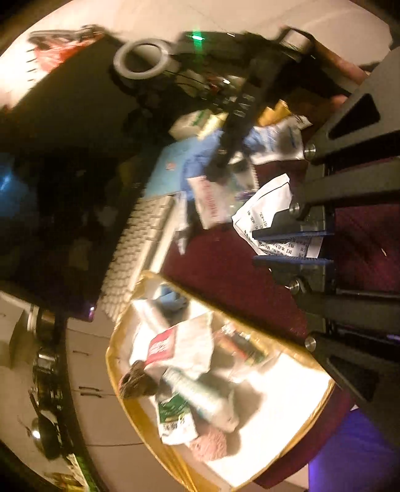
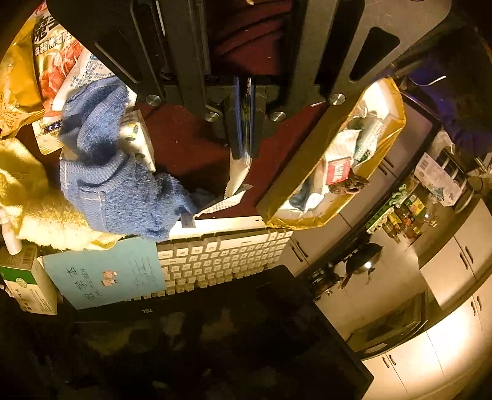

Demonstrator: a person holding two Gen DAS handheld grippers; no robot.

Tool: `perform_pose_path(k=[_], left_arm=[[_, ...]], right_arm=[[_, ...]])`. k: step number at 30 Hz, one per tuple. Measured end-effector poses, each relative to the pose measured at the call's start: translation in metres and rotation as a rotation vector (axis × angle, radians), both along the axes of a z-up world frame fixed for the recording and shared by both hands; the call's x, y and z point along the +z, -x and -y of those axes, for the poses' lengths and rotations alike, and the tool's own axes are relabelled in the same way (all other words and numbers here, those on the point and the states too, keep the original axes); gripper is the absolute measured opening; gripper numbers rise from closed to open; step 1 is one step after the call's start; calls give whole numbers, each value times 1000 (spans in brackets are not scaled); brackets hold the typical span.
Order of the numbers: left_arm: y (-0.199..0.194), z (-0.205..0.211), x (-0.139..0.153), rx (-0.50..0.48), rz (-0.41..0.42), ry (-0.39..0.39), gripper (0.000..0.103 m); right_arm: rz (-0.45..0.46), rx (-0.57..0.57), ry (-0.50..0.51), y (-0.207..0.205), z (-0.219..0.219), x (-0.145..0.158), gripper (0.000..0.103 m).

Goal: Organize soft objects
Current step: 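Carry the white wrapper and paper item over the tray and open both tools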

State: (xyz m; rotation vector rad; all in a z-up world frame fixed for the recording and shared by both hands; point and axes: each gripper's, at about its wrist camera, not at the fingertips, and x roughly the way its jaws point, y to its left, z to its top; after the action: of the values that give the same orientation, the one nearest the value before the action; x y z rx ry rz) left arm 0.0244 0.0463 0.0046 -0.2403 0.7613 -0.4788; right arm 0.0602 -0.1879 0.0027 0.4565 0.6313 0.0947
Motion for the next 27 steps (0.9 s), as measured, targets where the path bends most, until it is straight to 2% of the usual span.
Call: perform_pose_path(k=[4, 8, 15, 19, 24, 27], left_arm=[[-4, -22, 14, 54, 12, 42, 7], [-12, -51, 25, 141, 25, 58, 7], [-40, -109, 25, 318, 5, 67, 7], [-54, -124, 22, 411, 4, 31, 7], [-70, -119, 0, 427, -47, -8, 8], [-75, -117, -9, 427, -72, -17, 9]], right_arm=[[22, 23, -18, 4, -7, 14, 4], [54, 94, -41, -1, -25, 34, 4], [83, 215, -63, -46, -78, 54, 4], [64, 251, -49, -82, -110, 44, 4], [-41, 226, -61, -113, -114, 9, 4], [-75, 217, -83, -119, -110, -1, 6]])
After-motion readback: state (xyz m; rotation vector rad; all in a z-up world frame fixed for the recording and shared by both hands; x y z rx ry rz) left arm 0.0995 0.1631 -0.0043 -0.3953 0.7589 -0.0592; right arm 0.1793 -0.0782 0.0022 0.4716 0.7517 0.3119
